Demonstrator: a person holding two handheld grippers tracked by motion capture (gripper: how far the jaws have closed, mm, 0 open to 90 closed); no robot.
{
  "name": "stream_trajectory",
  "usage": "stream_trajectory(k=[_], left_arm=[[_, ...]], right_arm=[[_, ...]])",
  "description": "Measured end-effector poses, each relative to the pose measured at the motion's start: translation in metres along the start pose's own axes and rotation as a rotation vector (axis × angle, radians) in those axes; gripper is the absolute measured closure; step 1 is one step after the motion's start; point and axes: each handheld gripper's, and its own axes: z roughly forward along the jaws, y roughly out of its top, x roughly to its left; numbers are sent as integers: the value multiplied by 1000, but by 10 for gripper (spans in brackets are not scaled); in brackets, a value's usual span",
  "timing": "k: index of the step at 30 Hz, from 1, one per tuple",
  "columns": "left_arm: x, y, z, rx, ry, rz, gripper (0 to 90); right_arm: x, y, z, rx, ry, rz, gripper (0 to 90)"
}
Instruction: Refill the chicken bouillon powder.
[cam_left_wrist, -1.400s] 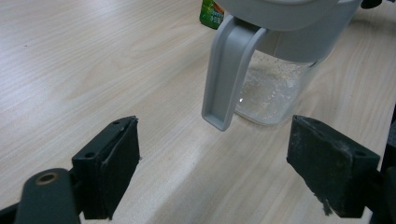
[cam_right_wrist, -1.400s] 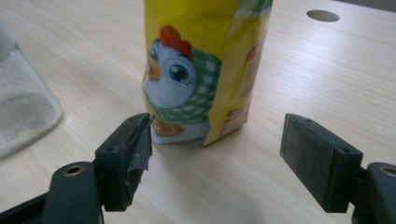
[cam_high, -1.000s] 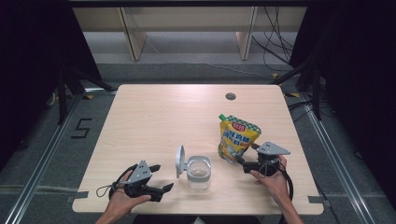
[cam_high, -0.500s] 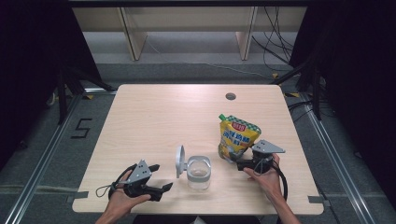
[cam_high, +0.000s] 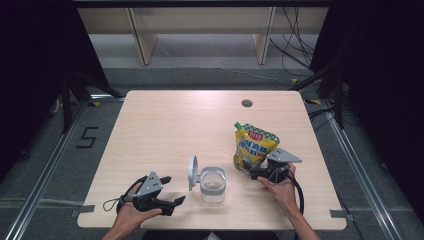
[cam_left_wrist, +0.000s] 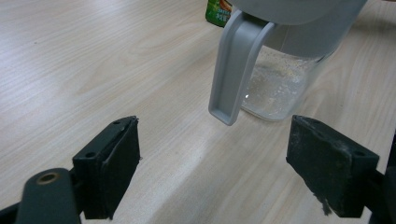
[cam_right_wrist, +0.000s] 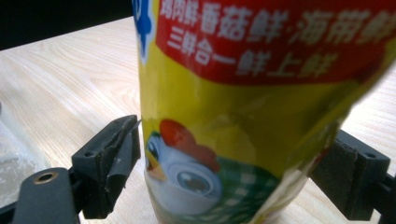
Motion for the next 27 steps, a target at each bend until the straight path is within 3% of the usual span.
stream_trajectory(k=[2,3,8,11,13,14,16,17,19,20,21,22,23,27], left_arm=[[-1,-1,0,0,1,-31,168],[1,0,-1,0,2,-2,169],[0,0,-1,2,7,-7,169],[0,0,0,-5,-6,-11,169],[0,0,0,-5,-4,-11,168],[0,0,0,-4,-4,-9,168],[1,0,-1,-1,-2,-4,168],[1,0,0,-2,-2,-7,168],[1,0,-1,-1,-1,-5,168],[1,0,0,-5,-4,-10,168],[0,0,0,-2,-4,-32,168],[0,0,0,-4,-6,-34,168],[1,0,0,-4,-1,-10,169],[1,0,0,-3,-3,-9,168]], right_arm=[[-2,0,2,-20,7,-15,164],[-1,0,2,-27,4,-9,164],[-1,1,3,-39,8,-20,170],[-3,2,6,-56,13,-64,177],[-1,2,5,-46,6,-38,178],[1,1,7,-69,4,-11,178],[-1,2,8,-60,4,-37,171],[0,3,7,-48,2,-26,172],[-2,5,9,-71,5,-52,174],[-1,5,10,-81,9,-27,175],[-3,6,10,-69,15,-51,180],[-1,5,11,-78,13,-32,181],[-1,5,11,-70,12,-21,183],[-3,5,12,-77,4,-31,192]])
